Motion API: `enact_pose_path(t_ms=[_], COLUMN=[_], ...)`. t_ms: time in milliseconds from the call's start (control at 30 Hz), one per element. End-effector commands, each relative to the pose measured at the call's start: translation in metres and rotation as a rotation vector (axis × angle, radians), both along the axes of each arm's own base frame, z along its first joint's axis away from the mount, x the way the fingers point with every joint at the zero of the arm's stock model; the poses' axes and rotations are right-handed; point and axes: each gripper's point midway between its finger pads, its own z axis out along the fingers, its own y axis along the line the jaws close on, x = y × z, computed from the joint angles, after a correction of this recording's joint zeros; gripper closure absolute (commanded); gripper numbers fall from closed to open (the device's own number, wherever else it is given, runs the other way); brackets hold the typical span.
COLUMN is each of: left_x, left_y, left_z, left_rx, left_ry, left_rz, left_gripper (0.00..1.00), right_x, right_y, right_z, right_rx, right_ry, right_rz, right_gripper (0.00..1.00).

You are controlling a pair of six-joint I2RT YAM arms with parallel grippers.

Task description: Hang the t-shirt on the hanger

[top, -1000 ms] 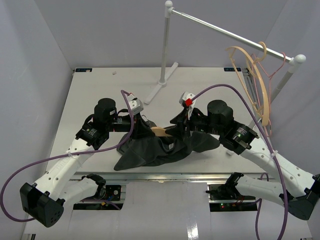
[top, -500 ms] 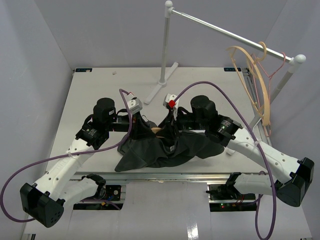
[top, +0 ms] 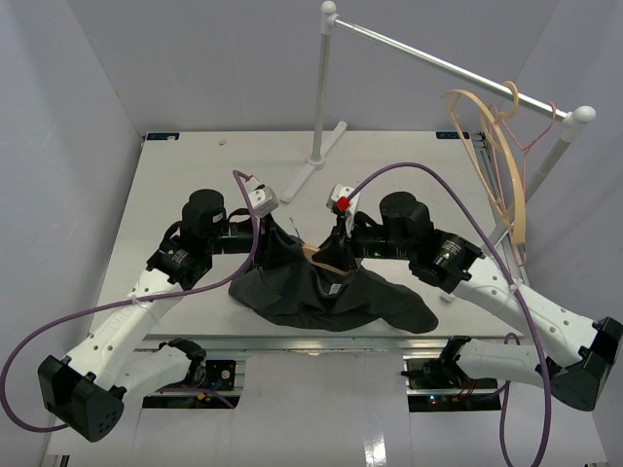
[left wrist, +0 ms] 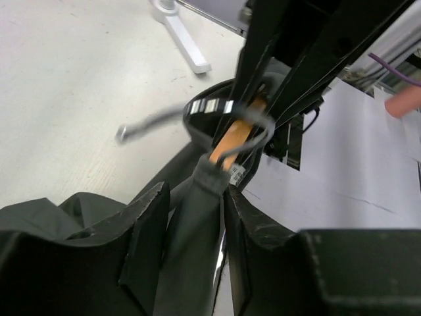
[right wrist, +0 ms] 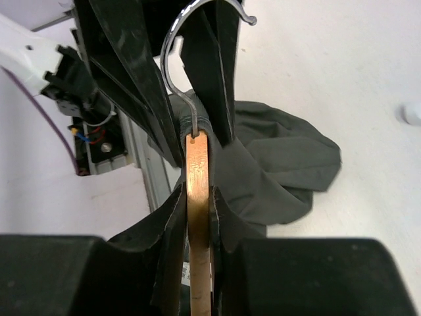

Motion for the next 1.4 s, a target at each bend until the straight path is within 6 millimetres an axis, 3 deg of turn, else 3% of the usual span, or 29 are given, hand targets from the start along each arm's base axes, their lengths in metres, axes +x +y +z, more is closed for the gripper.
enact_pose_path(t_ms=[0,167,300,567,633,700,767,1167,1367], left_x=[0.02,0.03,0.041,0.044,0.043,0.044,0.047,0.106,0.112], left_y=[0.009,0.015,0.026,0.034,0.032,0.031,0.033,0.085,0.075], left_z=[0.008,0.013,0.006,-0.009,-0.01,-0.011,-0.01,0.006,-0.007], left_rx=[0.039,0.071,0.132,0.177,0.175,0.174,0.179,0.249,0.278], left_ry=[0.006,-0.014,-0.025,-0.017,-0.011,-0.007,-0.012,-0.052,-0.008], left_rz=[0.143,0.207,0.294,0.332,0.321,0.315,0.34,0.806,0.774], left_gripper=[0.46,0.44,0.44,0.49,0.63,0.89,1.0,1.0,1.0], right_x=[0.018,0.015,0.011,0.012,0.013,0.014,0.015,0.012,0.008], right_y=[-0.026,-0.034,-0.041,-0.049,-0.049,-0.049,-0.05,-0.057,-0.06], right_z=[0.02,0.026,0.033,0.047,0.046,0.045,0.043,0.024,0.036], right_rx=[0.023,0.039,0.064,0.092,0.091,0.09,0.084,0.055,0.088], right_ry=[-0.058,-0.067,-0.073,-0.086,-0.085,-0.086,-0.086,-0.083,-0.112], right_rz=[-0.169,-0.191,-0.202,-0.241,-0.247,-0.253,-0.256,-0.262,-0.247], right_gripper=[0.92,0.92,0.92,0.92,0.92,0.92,0.92,0.92,0.92])
